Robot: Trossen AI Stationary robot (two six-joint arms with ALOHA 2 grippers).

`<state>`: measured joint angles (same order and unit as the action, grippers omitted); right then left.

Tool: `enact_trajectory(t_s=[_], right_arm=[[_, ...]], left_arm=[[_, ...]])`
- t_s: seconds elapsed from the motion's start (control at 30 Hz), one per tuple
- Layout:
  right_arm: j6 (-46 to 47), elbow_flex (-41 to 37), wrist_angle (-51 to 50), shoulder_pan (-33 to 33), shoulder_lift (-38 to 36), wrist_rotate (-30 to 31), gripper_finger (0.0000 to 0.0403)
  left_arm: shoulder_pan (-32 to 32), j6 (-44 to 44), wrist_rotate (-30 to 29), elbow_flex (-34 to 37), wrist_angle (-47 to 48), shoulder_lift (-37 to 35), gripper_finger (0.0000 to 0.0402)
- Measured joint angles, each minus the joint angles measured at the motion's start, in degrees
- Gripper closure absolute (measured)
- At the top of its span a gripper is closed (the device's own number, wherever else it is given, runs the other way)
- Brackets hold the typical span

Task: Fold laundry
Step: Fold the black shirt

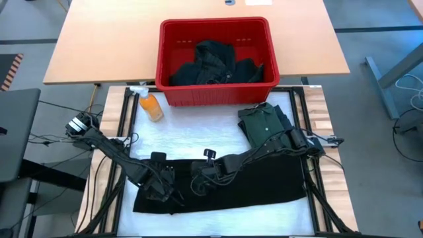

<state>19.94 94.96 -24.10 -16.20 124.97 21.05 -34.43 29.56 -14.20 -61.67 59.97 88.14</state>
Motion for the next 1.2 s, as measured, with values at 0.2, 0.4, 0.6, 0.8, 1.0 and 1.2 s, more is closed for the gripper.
enact_trajectory(t_s=[0.2, 0.4, 0.6, 0.8, 1.0, 1.2], right_arm=[[-0.3, 0.0, -3.8, 0.8, 0.0, 4.3, 0.0317], [-0.8, 0.4, -4.2, 1.5, -0.1, 4.1, 0.0282], [0.9, 0.5, -4.8, 2.0, -0.1, 1.2, 0.0235], [1.1, 0.5, -5.6, 1.6, -2.2, 2.0, 0.0197], [1.1, 0.5, -6.1, -0.6, -4.8, 2.2, 0.0193], [1.2, -0.7, -4.2, -4.2, -4.8, 2.2, 0.0201]], left_arm=[[0.6, 4.0, -3.6, 0.0, 7.1, 0.0, 0.0289], [-1.3, 6.3, -3.0, 0.1, 8.9, -0.5, 0.0263], [-4.3, 12.6, -4.7, 1.8, 6.7, -0.6, 0.0262], [-8.2, 20.4, -5.5, 7.2, 7.4, -0.5, 0.0262], [-17.4, 38.0, -17.2, 7.2, 14.4, -9.6, 0.0262], [-25.5, 41.0, -19.4, 15.6, -8.6, -19.4, 0.0262]])
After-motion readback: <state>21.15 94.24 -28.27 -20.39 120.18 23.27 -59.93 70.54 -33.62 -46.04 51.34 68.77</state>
